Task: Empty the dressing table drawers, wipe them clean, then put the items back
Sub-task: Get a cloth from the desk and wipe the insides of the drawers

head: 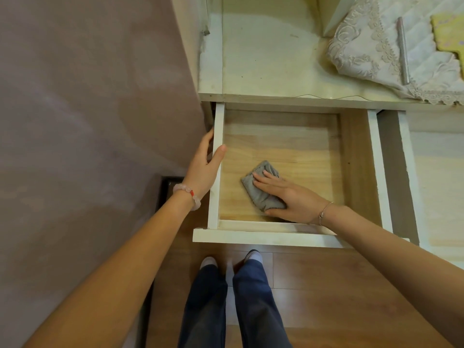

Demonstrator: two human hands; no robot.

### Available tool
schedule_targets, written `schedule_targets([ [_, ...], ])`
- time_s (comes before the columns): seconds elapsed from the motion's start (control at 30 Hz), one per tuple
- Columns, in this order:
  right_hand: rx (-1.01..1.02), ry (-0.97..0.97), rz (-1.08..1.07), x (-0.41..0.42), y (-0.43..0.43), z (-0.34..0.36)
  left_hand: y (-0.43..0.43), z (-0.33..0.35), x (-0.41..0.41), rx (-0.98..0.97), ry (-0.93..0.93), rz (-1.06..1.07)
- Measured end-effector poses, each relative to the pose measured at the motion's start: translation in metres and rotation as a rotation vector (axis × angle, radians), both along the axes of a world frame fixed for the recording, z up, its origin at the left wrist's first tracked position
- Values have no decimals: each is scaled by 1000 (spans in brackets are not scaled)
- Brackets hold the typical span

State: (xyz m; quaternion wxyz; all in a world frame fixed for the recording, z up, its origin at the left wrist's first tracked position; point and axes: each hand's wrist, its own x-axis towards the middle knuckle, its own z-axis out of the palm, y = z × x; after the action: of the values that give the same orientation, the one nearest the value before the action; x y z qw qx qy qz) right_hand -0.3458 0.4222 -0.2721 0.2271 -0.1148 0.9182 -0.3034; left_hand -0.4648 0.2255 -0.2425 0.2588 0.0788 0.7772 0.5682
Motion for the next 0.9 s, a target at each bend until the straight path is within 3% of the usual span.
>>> schedule_targets([
  [0.1,-108,81,-297,3,-2,9,1,2,1,0,-5,3],
  [0.17,-70,183,-497,2,-3,9,1,2,1,-4,-2,7],
  [0.23,2,160,-602,-1,-2,6,1,2,1,-6,-1,9],
  [0.37,92,53,-491,-2,-3,-5,1,1,1,3,-4,9],
  [0.9,-126,-20,-126,-38,-45,-7,0,-3,-1,8,8,2],
])
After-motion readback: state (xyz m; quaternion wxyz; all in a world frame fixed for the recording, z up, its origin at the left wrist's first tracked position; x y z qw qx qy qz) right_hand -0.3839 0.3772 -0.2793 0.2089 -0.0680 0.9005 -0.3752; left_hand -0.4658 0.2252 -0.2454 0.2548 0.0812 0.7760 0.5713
